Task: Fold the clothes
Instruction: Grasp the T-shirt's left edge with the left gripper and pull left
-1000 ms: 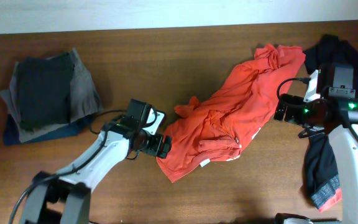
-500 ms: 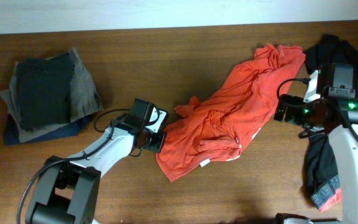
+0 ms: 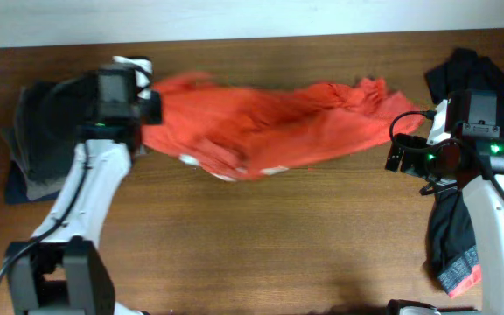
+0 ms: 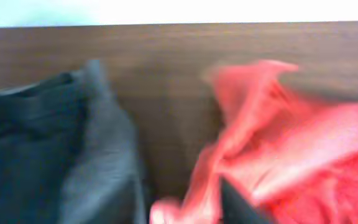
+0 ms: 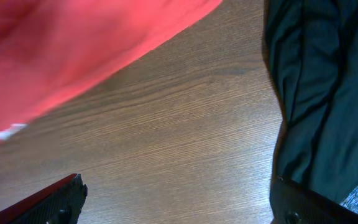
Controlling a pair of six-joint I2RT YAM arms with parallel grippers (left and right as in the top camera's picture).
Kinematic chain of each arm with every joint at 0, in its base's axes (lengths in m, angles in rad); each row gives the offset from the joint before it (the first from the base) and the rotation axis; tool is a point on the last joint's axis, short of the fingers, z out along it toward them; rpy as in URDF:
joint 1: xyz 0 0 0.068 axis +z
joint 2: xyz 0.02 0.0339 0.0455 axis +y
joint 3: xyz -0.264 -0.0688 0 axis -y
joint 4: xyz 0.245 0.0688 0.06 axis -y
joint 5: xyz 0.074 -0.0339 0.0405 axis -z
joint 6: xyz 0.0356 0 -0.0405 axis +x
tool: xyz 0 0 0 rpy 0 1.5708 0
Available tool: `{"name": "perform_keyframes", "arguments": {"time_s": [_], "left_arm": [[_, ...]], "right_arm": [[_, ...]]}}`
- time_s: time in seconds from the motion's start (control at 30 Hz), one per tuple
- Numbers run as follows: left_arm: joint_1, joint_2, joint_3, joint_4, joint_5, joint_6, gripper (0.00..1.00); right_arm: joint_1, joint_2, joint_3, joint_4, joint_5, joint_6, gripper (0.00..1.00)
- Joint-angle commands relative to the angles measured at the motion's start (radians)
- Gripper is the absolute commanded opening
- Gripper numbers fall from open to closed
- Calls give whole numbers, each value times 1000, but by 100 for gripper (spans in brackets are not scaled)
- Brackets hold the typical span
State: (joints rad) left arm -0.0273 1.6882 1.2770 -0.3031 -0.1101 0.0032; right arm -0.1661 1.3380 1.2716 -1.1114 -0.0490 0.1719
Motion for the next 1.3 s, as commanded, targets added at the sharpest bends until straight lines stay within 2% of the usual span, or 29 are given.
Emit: {"name": "perform_keyframes", "arguments": {"time_s": [0.0,0.03,0.13,0.37,0.47,0.53,0.57,0.73,0.77,0.9,0.97,1.03,1.07,1.1,1.13,1.27], "left_arm": [[24,-19,7,-86,185,-34,99],[11,-19,7,-150,262,-34,99],[-23,-19,6,-211,288,-34,99],[-127,44,-24,-134,275,-33,98],[-150,112,-24,-124,264,-33,95],[-153,161,-24,-135,230,-34,85],[-153,178,-24,-140,221,-34,83],[-153,216,-24,-135,218,-34,82],[-153,216,-24,-130,218,-34,79],[-153,216,-24,-119,219,-34,52],[-153,216,-24,-124,219,-34,43],[-153,216,-24,-128,219,-34,45],[-153,216,-24,-133,219,-34,56],[-153,216,-25,-137,219,-34,56],[-153,216,-26,-143,218,-34,54],[-153,225,-33,-126,219,-45,31]], "right_arm": [[-5,-3,8,-1,10,-10,99],[-5,-3,8,-1,10,-10,99],[-5,-3,8,-1,10,-10,99],[-5,-3,8,-10,10,-10,99],[-5,-3,7,-14,10,-10,99],[-5,-3,7,-18,10,-11,99],[-5,-3,7,-19,10,-13,99],[-5,-3,7,-19,10,-18,99],[-5,-3,7,-19,10,-18,99],[-5,0,7,-19,10,-18,99],[-5,0,7,-19,10,-18,99],[-5,0,7,-19,10,-18,99],[-5,0,7,-19,10,-18,99],[-5,0,7,-19,10,-18,99],[-5,0,7,-19,10,-18,99],[-5,0,7,-19,10,-18,99]]}}
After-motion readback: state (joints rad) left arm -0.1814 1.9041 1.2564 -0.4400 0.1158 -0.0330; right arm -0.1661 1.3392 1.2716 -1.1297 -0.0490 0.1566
